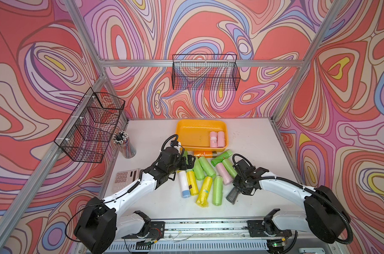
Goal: Put the roll of trash bags into the storage box
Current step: Pick up the roll of trash bags from the center of the board.
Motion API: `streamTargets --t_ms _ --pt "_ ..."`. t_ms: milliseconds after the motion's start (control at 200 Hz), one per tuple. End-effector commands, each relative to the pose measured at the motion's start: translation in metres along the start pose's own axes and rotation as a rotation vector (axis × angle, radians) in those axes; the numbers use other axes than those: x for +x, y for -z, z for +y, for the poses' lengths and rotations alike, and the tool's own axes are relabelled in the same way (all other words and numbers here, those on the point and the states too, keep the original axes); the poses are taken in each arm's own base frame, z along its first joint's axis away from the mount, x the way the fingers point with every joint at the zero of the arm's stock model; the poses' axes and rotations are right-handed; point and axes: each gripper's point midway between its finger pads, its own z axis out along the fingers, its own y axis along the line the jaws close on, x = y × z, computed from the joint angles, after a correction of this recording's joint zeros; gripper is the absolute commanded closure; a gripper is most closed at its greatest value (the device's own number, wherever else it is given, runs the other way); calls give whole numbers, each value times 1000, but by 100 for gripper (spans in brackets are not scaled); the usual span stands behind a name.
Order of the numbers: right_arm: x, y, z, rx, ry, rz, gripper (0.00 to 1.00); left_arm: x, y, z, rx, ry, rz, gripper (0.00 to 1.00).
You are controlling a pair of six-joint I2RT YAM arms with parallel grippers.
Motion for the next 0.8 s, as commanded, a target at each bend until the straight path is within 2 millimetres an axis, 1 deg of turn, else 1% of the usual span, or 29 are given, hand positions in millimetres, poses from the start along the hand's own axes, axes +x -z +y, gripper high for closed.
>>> streamTargets --t_ms 0,160,260,376,451,631,796 --pt "-10 10 9 -21 -1 -47 79 -7 7 -6 18 7 -14 0" --pt "-18 18 17 -28 19 -71 79 -8 7 -12 42 17 -6 0" --pt "-24 24 19 -24 32 -97 79 -10 9 -17 56 16 -1 0" --pt "-31 32 23 -22 42 -129 79 -13 12 -18 60 14 -12 0" --pt "-39 41 29 -36 47 -162 81 -18 15 -21 60 10 -21 0" --pt "-52 64 45 -136 41 -234 81 -33 27 -37 94 -4 -27 0" --pt "-64 78 56 -156 78 -290 81 -30 32 -40 117 30 -17 0"
